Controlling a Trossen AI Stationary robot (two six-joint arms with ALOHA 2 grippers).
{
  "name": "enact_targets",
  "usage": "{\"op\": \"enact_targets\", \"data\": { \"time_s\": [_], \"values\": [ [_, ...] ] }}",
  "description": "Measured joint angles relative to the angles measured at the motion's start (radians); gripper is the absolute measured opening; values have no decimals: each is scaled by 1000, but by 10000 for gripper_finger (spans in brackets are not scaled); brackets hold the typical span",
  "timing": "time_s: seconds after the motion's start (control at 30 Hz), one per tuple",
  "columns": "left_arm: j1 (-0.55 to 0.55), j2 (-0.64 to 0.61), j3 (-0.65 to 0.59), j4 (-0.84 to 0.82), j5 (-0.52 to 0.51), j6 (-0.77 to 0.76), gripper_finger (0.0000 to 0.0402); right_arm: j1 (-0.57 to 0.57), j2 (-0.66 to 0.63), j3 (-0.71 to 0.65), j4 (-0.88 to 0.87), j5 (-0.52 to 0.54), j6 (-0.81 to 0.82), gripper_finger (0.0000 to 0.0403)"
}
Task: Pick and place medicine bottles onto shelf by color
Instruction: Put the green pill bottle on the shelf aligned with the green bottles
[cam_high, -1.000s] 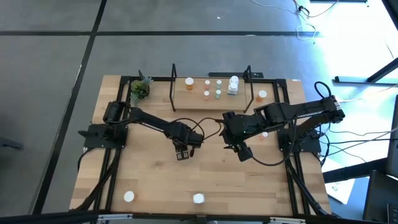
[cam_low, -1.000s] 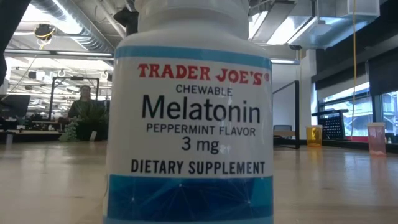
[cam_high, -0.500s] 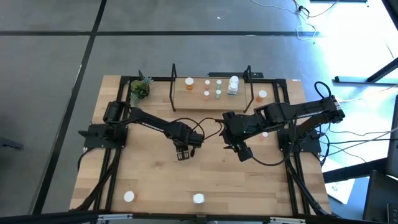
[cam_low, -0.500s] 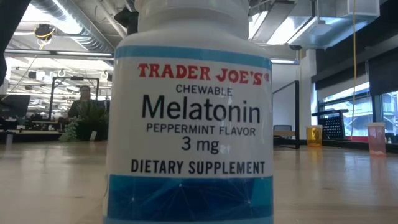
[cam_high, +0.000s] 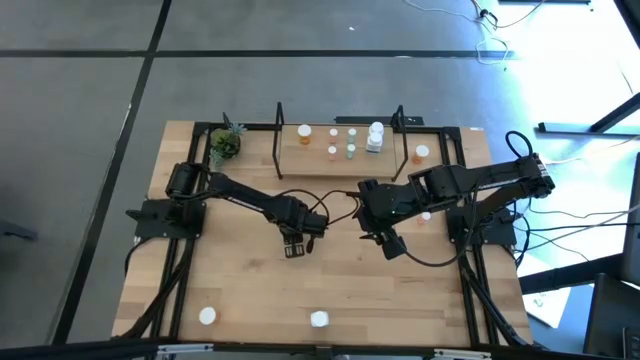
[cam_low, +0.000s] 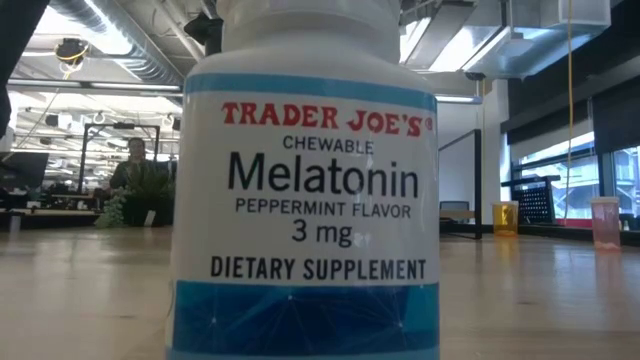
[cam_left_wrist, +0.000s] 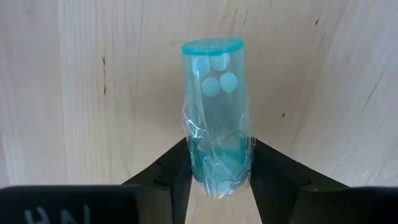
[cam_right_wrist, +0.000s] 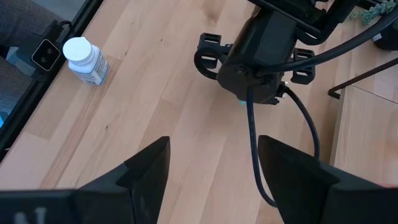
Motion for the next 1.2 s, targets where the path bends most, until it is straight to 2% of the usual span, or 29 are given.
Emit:
{"op": "enact_targets", "data": {
  "time_s": [0.3,0.57,0.67,0.9,1.2],
  "values": [
    [0,0,0,0,-19,0,193,0,0,0,0,0,0,245],
    [-3,-48,-1,-52,-19,-56,199,0,0,0,0,0,0,245],
    [-21,-88,-1,-96,-57,-99,199,0,0,0,0,0,0,245],
    [-140,-204,-1,-210,-240,-259,198,0,0,0,1,0,0,245],
    [-346,-262,-1,-296,-358,-522,197,0,0,0,5,0,0,245]
  ]
}}
